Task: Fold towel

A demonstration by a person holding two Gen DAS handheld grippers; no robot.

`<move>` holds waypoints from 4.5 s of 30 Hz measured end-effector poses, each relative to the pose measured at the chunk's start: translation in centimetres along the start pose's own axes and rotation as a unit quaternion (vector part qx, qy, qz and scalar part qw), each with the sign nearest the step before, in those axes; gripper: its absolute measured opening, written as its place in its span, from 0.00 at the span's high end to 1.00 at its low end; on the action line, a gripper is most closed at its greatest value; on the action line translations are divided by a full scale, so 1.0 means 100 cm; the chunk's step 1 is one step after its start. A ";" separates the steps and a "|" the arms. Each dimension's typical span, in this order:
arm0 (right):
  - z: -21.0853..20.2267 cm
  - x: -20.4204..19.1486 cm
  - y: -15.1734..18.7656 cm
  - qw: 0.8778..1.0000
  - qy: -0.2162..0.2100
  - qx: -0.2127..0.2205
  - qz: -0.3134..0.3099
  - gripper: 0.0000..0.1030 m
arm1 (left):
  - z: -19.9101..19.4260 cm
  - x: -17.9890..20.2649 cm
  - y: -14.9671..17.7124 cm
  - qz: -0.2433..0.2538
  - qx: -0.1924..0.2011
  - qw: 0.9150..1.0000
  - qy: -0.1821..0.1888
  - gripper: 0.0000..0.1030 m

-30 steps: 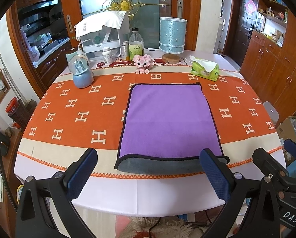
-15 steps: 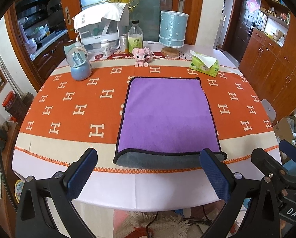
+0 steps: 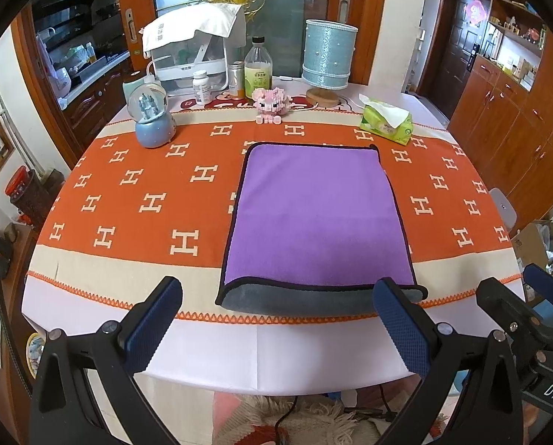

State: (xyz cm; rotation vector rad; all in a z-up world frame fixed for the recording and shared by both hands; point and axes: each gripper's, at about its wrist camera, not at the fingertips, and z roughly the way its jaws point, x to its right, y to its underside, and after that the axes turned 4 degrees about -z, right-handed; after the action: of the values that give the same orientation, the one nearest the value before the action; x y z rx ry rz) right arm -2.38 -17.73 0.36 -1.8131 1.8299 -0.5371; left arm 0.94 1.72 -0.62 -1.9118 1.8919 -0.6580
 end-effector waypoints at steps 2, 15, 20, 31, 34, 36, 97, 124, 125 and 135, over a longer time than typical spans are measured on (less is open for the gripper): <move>-0.001 -0.001 -0.001 1.000 -0.001 0.000 -0.001 0.04 | 0.000 0.000 0.000 0.000 0.001 1.000 0.000 0.01; -0.009 -0.004 -0.006 1.000 0.002 0.010 -0.013 0.04 | 0.000 0.001 0.000 0.004 0.003 1.000 -0.001 0.01; -0.011 -0.005 -0.007 1.000 0.004 0.016 -0.019 0.04 | -0.003 0.001 -0.003 0.004 0.006 1.000 -0.002 0.01; -0.015 -0.005 -0.009 0.999 0.014 0.029 -0.027 0.04 | -0.006 0.001 -0.005 0.007 0.010 1.000 -0.003 0.01; -0.017 -0.005 -0.009 0.999 0.017 0.033 -0.028 0.04 | -0.007 0.001 -0.007 0.007 0.013 1.000 -0.003 0.01; -0.017 -0.004 -0.010 0.999 0.013 0.031 -0.025 0.04 | -0.007 0.001 -0.007 0.008 0.014 1.000 -0.003 0.01; 0.132 0.028 0.045 0.980 -0.092 -0.039 -0.171 0.51 | 0.150 -0.054 0.025 0.169 -0.043 0.976 0.129 0.09; 0.150 0.037 0.044 0.962 -0.086 -0.067 -0.249 0.79 | 0.186 -0.060 0.022 0.208 -0.147 0.949 0.187 0.56; 0.151 0.038 0.043 0.962 -0.085 -0.068 -0.250 0.79 | 0.187 -0.060 0.022 0.206 -0.150 0.949 0.188 0.56; 0.159 0.038 0.043 0.957 -0.096 -0.079 -0.264 0.81 | 0.188 -0.063 0.021 0.200 -0.162 0.946 0.197 0.57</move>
State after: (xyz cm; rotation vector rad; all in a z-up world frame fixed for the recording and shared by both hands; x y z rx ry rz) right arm 3.81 -20.28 -15.12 -2.3859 1.2826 -0.3874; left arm 9.96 6.77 -17.70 -1.5635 2.6900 -0.6662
